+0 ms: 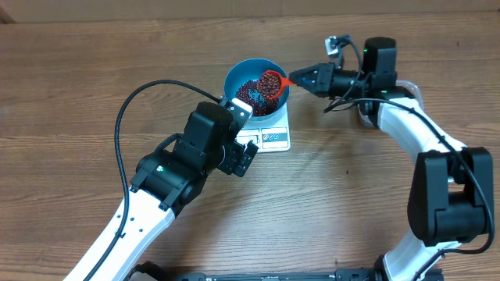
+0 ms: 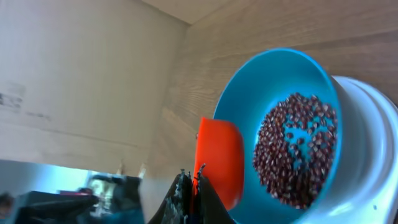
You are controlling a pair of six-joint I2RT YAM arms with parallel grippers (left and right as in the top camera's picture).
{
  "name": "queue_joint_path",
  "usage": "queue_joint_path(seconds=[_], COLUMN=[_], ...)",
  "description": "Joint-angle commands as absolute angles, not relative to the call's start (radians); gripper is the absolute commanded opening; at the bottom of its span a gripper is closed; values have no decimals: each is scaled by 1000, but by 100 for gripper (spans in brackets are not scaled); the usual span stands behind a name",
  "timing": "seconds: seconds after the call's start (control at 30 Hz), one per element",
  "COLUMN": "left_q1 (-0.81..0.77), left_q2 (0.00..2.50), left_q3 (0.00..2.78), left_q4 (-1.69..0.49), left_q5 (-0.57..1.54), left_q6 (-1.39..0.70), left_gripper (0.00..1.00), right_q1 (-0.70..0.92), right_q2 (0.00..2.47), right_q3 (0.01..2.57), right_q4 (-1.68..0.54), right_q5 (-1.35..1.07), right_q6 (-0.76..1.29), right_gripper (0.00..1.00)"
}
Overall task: Scoop item into bowl and weigh 150g on scale
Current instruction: 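Tilt the scoop with the right gripper to pour beans into bowl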
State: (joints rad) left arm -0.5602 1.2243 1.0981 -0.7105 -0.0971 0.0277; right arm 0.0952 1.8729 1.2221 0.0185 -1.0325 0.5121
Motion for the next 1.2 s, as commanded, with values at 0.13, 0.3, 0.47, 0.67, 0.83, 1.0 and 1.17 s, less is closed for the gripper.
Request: queue_joint_path(seconds=[0.13,0.3,0.47,0.67,0.83,1.0,1.17], left_q1=[-556,-556,-556,-556,-556,-556,-556], left_q2=[1216,1216,1216,1216,1216,1216,1216], left_q3=[1095,1095,1095,1095,1095,1095,1095], left_q4=[-707,-707,-707,-707,-707,-707,-707], left_q5=[-85,-85,-85,-85,-85,-85,-85], left_q6=[15,15,15,15,15,15,15], left_gripper=[100,100,100,100,100,99,100], right_q1=[123,123,123,123,123,123,123], right_q2=[1837,1837,1837,1837,1837,1837,1837], right_q3=[1218,1218,1218,1218,1218,1218,1218], right_q4=[30,30,30,30,32,44,52], right_q5=[-931,-931,-931,-931,-931,-932,-937], right_q6=[223,80,-29,-158,-276,-400,-492], right_gripper=[4,4,4,4,4,4,4])
